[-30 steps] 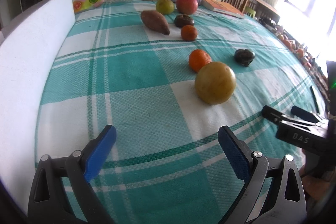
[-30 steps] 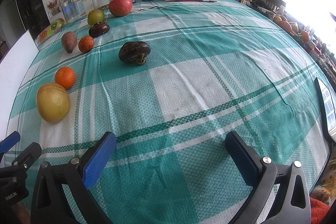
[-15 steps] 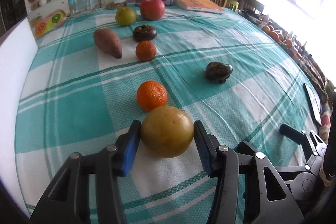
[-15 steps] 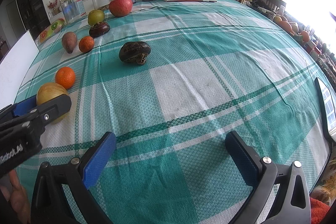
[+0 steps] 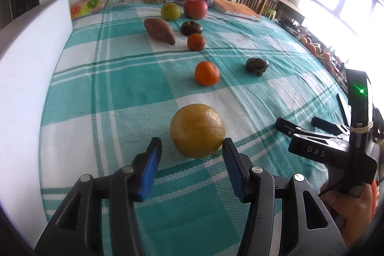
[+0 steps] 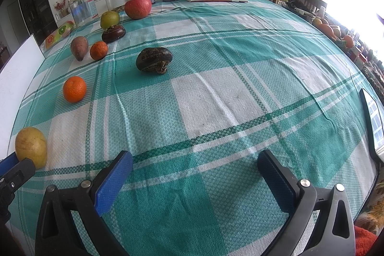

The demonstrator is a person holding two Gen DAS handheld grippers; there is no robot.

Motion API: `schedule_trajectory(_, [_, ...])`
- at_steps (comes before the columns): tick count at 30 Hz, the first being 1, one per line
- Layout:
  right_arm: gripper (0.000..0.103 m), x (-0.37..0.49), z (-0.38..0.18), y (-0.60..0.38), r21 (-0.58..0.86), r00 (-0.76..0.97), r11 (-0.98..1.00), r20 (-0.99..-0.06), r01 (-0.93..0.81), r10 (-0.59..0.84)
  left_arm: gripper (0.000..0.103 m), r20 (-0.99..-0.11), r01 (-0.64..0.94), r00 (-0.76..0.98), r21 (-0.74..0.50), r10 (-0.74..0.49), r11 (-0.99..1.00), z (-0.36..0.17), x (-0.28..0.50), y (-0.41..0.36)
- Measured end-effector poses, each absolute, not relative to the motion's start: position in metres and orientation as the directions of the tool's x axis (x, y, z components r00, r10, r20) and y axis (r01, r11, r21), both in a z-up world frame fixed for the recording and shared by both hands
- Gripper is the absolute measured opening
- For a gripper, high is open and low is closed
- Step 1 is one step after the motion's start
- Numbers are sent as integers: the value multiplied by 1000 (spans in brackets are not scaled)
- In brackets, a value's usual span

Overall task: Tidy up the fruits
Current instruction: 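Grasp the yellow round fruit with the left tool while the right tool grasps a mangosteen, then carry both fruits into the cardboard box and open both tools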

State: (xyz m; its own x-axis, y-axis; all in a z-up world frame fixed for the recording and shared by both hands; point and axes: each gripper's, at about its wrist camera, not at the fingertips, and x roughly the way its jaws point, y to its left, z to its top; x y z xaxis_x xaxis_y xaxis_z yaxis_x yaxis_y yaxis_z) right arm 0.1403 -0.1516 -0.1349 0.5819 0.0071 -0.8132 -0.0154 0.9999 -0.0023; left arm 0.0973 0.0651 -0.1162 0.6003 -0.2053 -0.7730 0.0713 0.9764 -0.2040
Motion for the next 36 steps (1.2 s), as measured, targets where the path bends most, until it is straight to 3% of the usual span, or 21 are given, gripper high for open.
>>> schedule_trajectory(11, [103, 140, -135, -151, -2, 582, 1000, -813, -16, 7, 60, -766, 89, 609, -189, -204, 978, -121, 129, 44])
schedule_trajectory(12, [103, 140, -135, -151, -2, 582, 1000, -813, -16, 8, 52, -767, 93, 608, -186, -204, 978, -122, 131, 43])
schedule_trajectory(15, [103, 139, -134, -153, 16, 586, 1000, -810, -18, 23, 51, -769, 93, 605, -190, -208, 977, -121, 130, 44])
schedule_trajectory(20, [103, 135, -125, -193, 321, 637, 947, -734, 20, 235, 51, -773, 53, 597, -228, -214, 972, -119, 109, 60])
schedule_trajectory(22, [103, 145, -124, -203, 382, 638, 923, -722, 43, 269, 51, -771, 36, 597, -250, -222, 967, -117, 98, 70])
schedule_trajectory(27, [95, 208, -115, -167, 339, 562, 937, -761, -84, 325, 51, -752, 13, 609, -307, -251, 952, -106, 81, 81])
schedule_trajectory(30, [93, 241, -118, -134, 244, 530, 958, -798, -149, 285, 51, -735, 27, 623, -321, -267, 947, -91, 73, 80])
schedule_trajectory(31, [90, 249, -123, -126, 211, 521, 964, -811, -162, 265, 51, -730, 30, 628, -325, -271, 945, -87, 71, 80])
schedule_trajectory(32, [75, 252, -125, -119, 147, 530, 975, -821, -164, 213, 51, -725, 31, 631, -331, -276, 943, -82, 67, 81])
schedule_trajectory(33, [45, 252, -125, -115, 90, 548, 981, -819, -170, 170, 51, -720, 32, 634, -339, -281, 940, -77, 64, 83])
schedule_trajectory(36, [44, 241, -123, -128, 149, 552, 978, -808, -148, 207, 51, -706, 35, 646, -352, -290, 935, -64, 49, 92])
